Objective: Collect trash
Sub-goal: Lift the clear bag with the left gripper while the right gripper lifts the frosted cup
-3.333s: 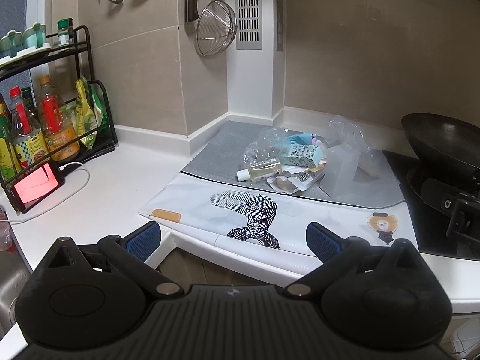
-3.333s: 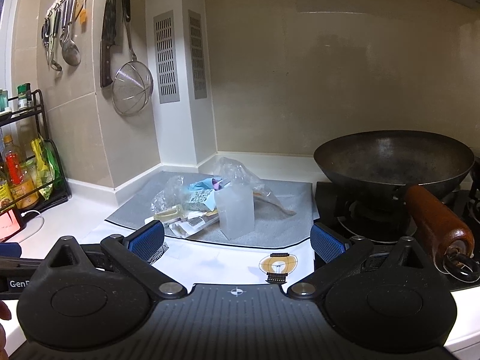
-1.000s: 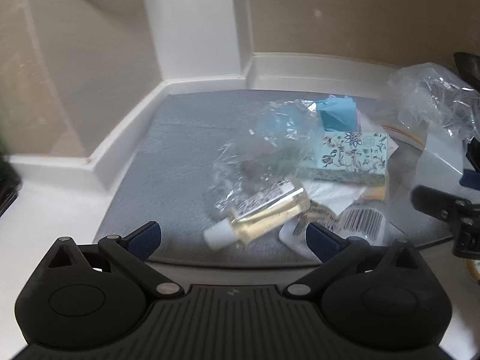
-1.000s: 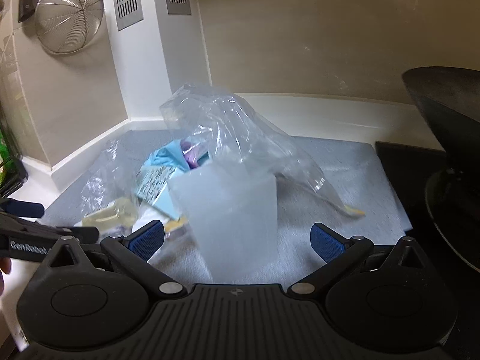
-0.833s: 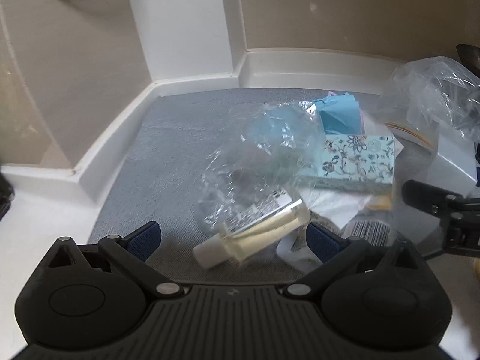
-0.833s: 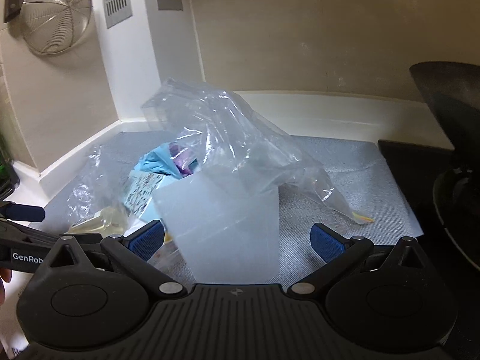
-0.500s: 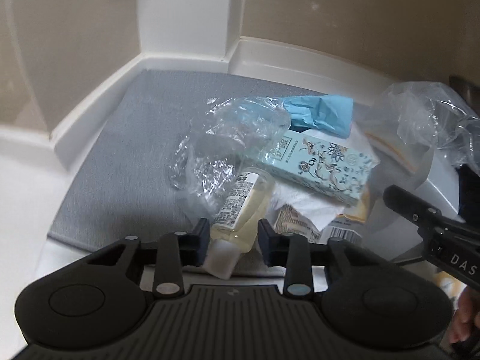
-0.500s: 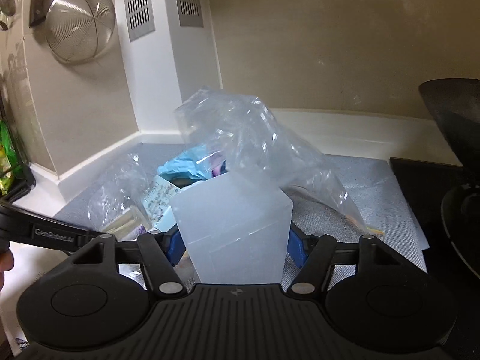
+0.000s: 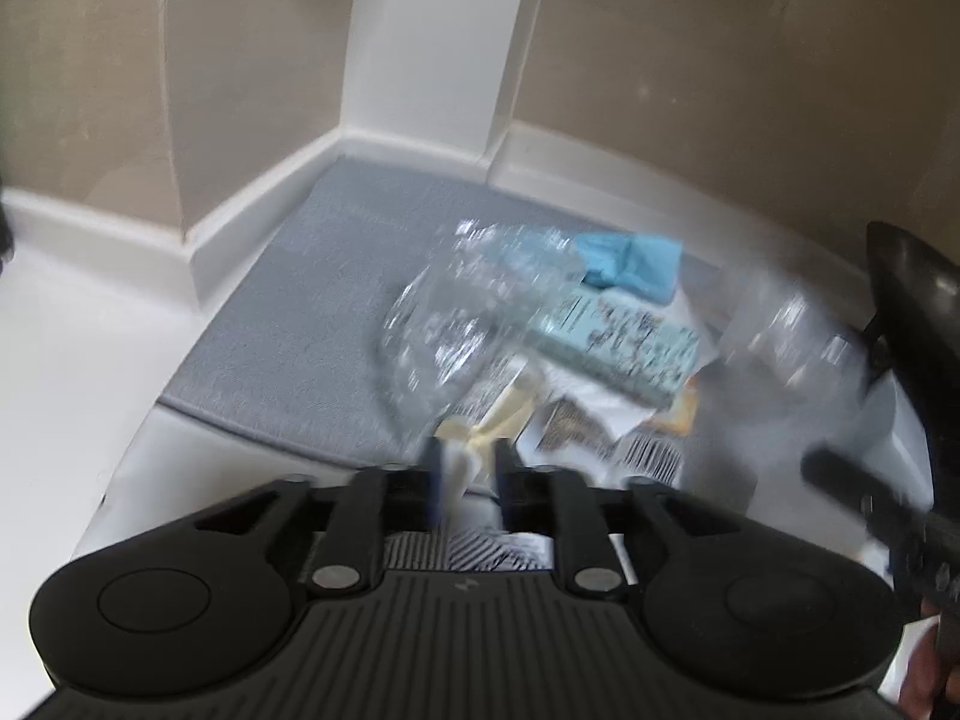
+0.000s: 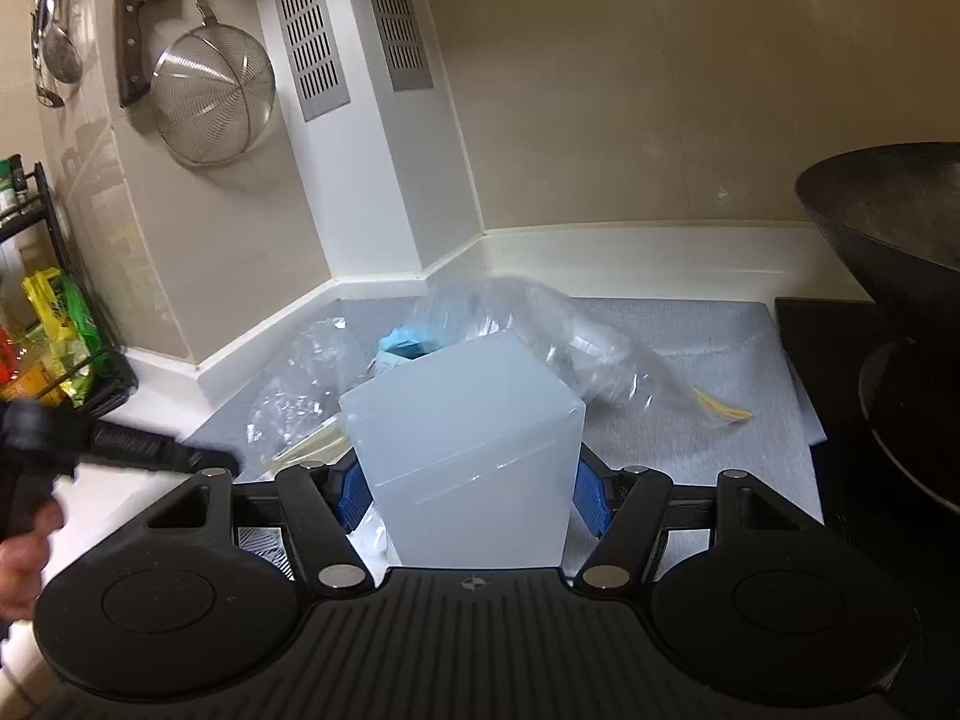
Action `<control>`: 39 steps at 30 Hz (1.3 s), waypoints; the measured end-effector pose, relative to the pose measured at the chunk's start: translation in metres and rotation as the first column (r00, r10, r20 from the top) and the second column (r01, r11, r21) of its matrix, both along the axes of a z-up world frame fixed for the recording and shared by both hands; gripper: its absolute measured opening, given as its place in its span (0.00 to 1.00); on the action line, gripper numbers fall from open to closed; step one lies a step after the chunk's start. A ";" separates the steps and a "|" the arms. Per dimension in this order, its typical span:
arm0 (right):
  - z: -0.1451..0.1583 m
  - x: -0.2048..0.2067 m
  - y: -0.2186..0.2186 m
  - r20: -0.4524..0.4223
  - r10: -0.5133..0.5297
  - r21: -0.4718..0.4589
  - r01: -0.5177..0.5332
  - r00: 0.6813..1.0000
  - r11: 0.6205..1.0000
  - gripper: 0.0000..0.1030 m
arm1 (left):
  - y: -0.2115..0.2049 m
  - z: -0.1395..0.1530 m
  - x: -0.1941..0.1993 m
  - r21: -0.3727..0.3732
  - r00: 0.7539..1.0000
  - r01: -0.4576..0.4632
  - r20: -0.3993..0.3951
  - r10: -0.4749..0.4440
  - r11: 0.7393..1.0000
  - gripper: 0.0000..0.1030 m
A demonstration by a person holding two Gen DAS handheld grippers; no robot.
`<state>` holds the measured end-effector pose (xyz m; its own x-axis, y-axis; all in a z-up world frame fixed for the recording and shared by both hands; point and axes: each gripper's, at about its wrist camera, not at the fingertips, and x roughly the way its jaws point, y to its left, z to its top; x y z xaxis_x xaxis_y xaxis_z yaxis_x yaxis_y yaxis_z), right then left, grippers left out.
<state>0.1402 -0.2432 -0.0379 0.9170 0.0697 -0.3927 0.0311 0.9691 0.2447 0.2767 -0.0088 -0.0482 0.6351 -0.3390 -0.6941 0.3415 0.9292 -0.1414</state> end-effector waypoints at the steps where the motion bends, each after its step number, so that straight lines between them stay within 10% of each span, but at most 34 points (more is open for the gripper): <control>1: 0.000 -0.006 0.000 0.005 -0.001 -0.002 0.001 1.000 1.000 0.66 | -0.003 0.002 0.001 0.000 1.000 -0.004 0.021 0.004 1.000 0.48; 3: -0.001 -0.015 -0.002 0.013 -0.010 -0.006 0.010 1.000 1.000 0.66 | -0.011 0.007 -0.001 -0.002 0.998 -0.007 0.063 0.007 1.000 0.77; 5: -0.004 -0.021 -0.004 0.012 -0.015 -0.007 0.015 1.000 1.000 0.66 | -0.023 0.007 -0.002 0.021 0.995 0.019 0.101 -0.021 1.000 0.82; 11: -0.006 -0.028 -0.009 0.009 -0.013 0.017 0.013 1.000 1.000 0.66 | -0.053 -0.004 0.006 0.060 0.993 0.073 0.088 -0.078 0.996 0.77; 22: 0.001 -0.043 -0.020 0.039 -0.015 0.050 0.013 0.999 0.999 0.66 | -0.083 0.002 0.025 -0.097 1.000 -0.019 -0.016 0.018 0.995 0.77; 29: -0.003 -0.050 -0.030 0.021 -0.048 0.064 0.047 0.999 0.997 0.66 | -0.137 0.000 0.018 -0.082 0.991 0.095 -0.087 -0.102 0.992 0.84; 31: -0.005 -0.052 -0.032 0.014 -0.048 0.071 0.047 0.999 0.996 0.67 | -0.154 -0.007 0.014 -0.025 0.990 0.108 -0.083 -0.110 0.994 0.75; 33: -0.005 -0.054 -0.034 0.011 -0.050 0.068 0.049 0.999 0.996 0.67 | -0.165 -0.011 0.009 0.033 0.991 0.113 -0.078 -0.110 0.993 0.17; 39: 0.000 -0.065 -0.037 0.033 -0.062 0.072 0.060 0.997 0.996 0.67 | -0.134 0.013 -0.014 -0.076 0.998 0.065 -0.015 -0.066 0.995 0.09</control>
<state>0.0754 -0.2806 -0.0374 0.9336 0.0395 -0.3562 0.0800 0.9458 0.3147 0.2628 -0.1432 -0.0349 0.5979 -0.4313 -0.6757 0.3980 0.8914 -0.2168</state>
